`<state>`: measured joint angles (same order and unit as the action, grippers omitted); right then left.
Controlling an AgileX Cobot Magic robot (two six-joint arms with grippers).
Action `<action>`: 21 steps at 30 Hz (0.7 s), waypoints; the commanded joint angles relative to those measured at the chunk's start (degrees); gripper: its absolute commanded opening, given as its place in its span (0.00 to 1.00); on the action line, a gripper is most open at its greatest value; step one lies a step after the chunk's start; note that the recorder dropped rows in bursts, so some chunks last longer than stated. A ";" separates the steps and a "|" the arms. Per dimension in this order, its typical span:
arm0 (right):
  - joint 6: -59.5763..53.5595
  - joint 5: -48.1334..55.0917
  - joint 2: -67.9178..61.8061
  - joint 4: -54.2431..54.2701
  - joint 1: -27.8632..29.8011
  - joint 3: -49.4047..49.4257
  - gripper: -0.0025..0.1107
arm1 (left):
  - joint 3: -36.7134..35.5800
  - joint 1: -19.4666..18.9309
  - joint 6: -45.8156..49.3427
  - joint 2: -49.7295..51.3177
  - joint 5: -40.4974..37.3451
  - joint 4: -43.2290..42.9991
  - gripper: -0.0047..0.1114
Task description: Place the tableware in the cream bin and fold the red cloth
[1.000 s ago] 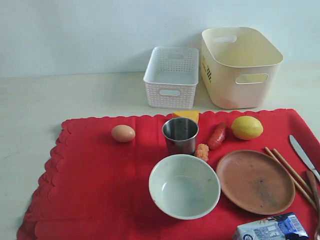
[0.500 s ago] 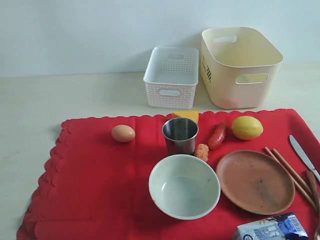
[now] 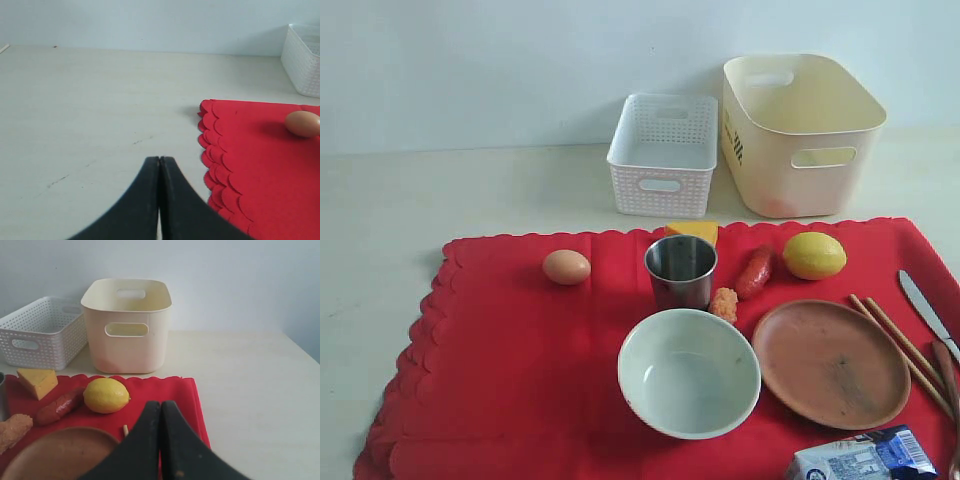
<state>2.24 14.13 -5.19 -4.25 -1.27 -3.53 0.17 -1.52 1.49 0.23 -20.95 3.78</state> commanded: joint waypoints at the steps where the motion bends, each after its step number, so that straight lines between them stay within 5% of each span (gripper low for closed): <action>1: -0.04 -0.51 -3.58 -0.16 -0.08 -4.11 0.02 | -0.17 0.35 -0.19 -0.23 0.76 -0.10 0.04; 21: -0.04 -0.51 -28.52 -0.16 -0.08 -27.58 0.02 | -0.17 0.35 -0.19 -0.23 0.76 -0.10 0.04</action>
<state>2.24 14.13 -31.44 -4.25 -1.27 -28.84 0.17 -1.52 1.49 0.23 -20.95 3.78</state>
